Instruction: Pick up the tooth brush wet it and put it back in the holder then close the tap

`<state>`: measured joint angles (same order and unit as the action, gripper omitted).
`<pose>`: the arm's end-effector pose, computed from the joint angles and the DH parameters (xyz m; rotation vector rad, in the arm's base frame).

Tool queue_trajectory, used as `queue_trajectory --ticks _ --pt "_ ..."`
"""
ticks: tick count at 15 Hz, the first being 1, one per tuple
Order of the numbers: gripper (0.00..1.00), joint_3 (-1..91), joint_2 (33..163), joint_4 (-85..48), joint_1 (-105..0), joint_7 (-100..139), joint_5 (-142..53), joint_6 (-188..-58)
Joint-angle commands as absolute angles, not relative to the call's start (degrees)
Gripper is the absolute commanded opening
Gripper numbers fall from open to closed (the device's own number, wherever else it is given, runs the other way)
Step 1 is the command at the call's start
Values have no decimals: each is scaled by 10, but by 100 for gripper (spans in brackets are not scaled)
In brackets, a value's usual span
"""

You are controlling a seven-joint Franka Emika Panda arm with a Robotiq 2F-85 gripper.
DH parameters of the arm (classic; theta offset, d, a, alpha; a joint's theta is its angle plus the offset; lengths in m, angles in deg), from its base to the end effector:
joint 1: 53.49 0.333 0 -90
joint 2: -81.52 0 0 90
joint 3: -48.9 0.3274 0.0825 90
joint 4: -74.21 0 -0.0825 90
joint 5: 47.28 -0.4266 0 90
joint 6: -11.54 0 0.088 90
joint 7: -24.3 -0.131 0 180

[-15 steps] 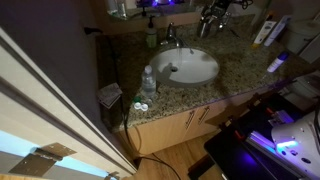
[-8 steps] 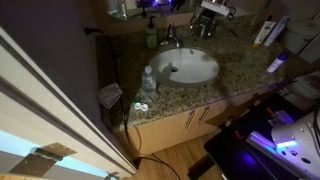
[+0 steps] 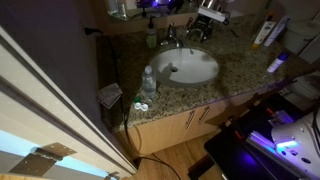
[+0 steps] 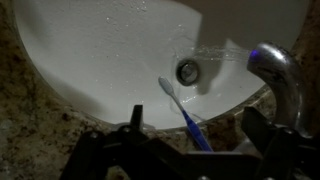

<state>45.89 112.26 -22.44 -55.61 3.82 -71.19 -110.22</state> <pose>0.7051 -0.0340 0.2439 -2.6725 0.9449 0.1935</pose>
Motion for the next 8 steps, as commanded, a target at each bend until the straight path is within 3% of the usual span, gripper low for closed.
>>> queue_trajectory --ticks 1,8 --pt "100 479 1133 -247 -566 110 -712 -1128" --pt "100 498 1170 -265 -572 191 -728 -1233"
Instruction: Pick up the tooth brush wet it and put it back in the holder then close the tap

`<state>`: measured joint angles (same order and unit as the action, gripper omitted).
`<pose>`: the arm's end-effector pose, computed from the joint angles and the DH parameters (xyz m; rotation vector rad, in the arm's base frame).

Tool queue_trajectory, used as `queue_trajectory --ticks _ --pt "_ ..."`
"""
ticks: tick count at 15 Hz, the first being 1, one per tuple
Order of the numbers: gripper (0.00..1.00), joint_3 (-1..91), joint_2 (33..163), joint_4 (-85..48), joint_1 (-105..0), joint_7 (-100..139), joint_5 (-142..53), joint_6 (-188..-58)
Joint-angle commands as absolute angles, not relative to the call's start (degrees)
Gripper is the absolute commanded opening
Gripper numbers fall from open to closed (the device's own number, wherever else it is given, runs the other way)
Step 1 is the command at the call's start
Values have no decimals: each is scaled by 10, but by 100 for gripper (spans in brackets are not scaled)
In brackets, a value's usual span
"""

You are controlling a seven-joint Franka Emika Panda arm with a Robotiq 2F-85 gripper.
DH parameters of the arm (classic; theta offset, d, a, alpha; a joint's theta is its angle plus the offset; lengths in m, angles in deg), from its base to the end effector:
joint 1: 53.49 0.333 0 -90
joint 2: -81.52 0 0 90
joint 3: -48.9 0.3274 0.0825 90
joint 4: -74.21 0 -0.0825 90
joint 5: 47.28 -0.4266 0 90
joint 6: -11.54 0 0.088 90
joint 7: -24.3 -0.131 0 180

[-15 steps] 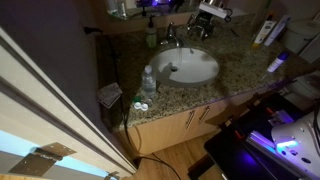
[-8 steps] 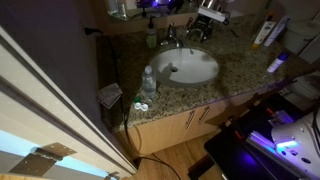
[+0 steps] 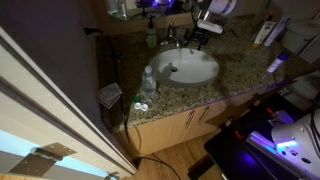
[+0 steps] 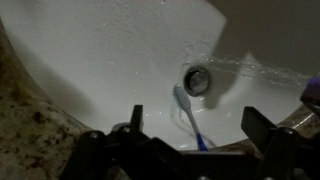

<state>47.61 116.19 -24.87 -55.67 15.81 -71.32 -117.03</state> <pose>0.6979 -0.0220 0.1843 -2.7574 0.6803 0.1441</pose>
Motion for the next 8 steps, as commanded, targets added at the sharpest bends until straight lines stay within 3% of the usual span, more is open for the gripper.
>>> queue_trajectory --ticks 1,3,4,5,8 --pt "100 502 1174 -267 -572 193 -734 -1263" --pt "100 497 1175 -255 -567 167 -713 -1239" --pt "75 499 1178 -255 -567 167 -713 -1247" --pt "73 501 1179 -255 -568 166 -714 -1245" --pt "52 500 1175 -253 -568 158 -713 -1241"
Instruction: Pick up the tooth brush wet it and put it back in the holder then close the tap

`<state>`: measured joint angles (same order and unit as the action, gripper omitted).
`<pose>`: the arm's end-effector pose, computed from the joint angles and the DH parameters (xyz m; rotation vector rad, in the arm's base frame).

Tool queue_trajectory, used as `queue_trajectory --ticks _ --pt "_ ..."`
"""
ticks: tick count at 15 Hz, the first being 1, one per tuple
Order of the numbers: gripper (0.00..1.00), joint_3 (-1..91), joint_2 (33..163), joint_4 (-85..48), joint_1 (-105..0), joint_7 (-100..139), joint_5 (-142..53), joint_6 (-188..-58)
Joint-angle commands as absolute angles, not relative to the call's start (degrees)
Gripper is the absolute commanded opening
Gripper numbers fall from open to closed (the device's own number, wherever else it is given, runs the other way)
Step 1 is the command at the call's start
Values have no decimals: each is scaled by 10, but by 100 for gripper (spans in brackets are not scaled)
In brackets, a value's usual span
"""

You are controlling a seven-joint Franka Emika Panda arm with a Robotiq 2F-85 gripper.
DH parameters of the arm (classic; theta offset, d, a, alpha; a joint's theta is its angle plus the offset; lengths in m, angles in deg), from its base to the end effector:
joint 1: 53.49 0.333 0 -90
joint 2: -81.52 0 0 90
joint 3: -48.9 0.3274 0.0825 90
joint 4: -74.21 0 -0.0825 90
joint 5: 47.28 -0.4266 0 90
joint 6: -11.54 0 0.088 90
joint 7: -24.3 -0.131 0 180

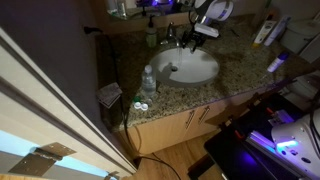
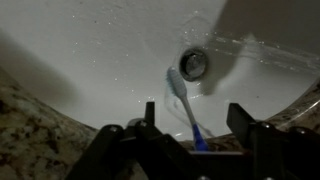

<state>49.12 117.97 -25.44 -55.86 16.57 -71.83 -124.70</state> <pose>0.7061 -0.0154 0.1681 -2.7609 0.6824 0.0177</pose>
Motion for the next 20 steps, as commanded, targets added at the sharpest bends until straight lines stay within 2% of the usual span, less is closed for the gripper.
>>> queue_trajectory --ticks 1,7,8,13,20 --pt "45 500 1174 -251 -569 156 -714 -1240" --pt "3 499 1169 -247 -570 149 -715 -1239" --pt "0 499 1168 -248 -570 148 -715 -1239" --pt "2 496 1151 -229 -575 103 -725 -1197" --pt "2 489 1088 -119 -643 -4 -803 -897"
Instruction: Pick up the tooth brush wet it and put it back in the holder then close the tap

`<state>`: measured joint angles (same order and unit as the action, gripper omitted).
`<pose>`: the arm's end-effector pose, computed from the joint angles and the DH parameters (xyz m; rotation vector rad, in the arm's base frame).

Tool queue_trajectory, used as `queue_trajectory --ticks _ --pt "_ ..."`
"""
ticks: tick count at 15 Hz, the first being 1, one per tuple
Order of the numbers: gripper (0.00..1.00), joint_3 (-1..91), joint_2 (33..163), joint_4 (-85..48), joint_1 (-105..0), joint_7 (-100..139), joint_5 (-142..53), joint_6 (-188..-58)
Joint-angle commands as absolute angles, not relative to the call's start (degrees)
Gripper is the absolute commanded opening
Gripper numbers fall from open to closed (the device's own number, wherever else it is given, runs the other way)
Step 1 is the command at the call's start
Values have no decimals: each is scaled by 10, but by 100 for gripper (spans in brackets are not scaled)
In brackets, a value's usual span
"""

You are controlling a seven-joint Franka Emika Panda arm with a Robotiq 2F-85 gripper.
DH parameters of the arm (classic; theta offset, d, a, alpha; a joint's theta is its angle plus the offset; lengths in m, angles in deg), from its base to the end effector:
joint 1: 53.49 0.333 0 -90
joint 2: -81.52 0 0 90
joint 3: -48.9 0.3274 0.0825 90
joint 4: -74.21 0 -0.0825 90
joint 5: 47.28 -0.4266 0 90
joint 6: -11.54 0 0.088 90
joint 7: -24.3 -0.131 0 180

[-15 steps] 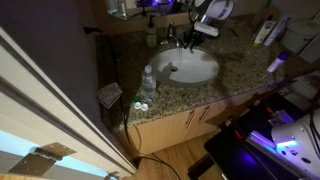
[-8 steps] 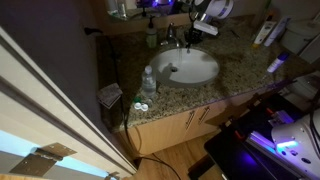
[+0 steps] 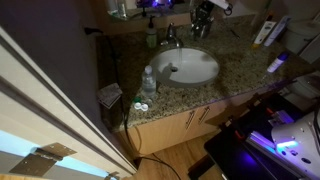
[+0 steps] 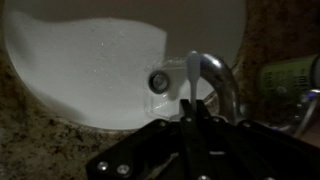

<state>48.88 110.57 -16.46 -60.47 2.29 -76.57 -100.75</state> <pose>0.7183 -0.0449 0.3078 -2.5124 0.9671 0.2543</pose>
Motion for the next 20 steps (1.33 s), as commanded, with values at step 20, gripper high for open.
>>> queue_trajectory --ticks 20 --pt "2 403 1167 -51 -744 -118 -1182 -734"
